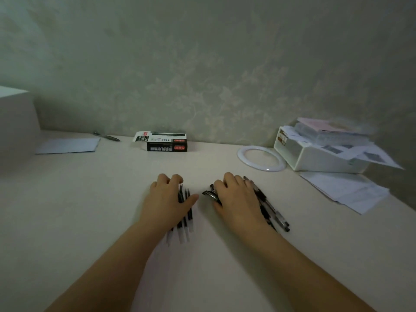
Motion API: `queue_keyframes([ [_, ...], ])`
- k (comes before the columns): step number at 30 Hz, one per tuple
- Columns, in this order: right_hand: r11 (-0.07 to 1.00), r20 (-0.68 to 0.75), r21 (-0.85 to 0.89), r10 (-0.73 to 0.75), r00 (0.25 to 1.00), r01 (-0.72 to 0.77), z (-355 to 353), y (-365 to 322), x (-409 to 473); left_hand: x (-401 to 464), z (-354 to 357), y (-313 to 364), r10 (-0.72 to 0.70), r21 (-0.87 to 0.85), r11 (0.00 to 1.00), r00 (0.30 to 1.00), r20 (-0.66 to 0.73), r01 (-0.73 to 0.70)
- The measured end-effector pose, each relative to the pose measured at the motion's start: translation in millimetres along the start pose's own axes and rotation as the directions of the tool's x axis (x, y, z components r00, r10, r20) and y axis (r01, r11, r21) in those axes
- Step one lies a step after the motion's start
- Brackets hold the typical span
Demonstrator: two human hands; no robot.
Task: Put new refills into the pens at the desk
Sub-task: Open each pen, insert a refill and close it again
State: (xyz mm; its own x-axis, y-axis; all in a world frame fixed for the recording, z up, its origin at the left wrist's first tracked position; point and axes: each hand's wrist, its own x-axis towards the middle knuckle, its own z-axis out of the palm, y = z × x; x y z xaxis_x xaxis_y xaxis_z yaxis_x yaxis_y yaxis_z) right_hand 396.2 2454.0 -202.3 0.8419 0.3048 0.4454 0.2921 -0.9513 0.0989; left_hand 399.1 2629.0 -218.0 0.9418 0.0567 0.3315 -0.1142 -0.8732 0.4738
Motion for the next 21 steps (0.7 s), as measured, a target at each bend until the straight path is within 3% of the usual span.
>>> queue_keyframes([
  [10,0.991,0.201,0.133,-0.010,0.979,-0.017,-20.8,-0.5,16.6,-4.4,1.7,6.4,0.026,0.068,0.997,1.000,0.004,-0.026],
  [14,0.957,0.219,0.246,0.100,0.971,-0.154,-33.2,9.9,24.8,-6.0,2.3,9.6,0.058,0.124,0.991,0.998,-0.031,-0.054],
  [18,0.751,0.188,0.569,0.277,0.942,-0.334,-41.0,17.8,34.4,-6.6,2.4,13.2,0.125,0.096,0.988,0.990,-0.061,-0.119],
  [21,0.434,0.333,0.782,0.314,0.889,-0.447,-28.5,5.0,36.1,-4.1,3.3,15.5,0.151,0.119,0.982,0.988,-0.015,-0.148],
])
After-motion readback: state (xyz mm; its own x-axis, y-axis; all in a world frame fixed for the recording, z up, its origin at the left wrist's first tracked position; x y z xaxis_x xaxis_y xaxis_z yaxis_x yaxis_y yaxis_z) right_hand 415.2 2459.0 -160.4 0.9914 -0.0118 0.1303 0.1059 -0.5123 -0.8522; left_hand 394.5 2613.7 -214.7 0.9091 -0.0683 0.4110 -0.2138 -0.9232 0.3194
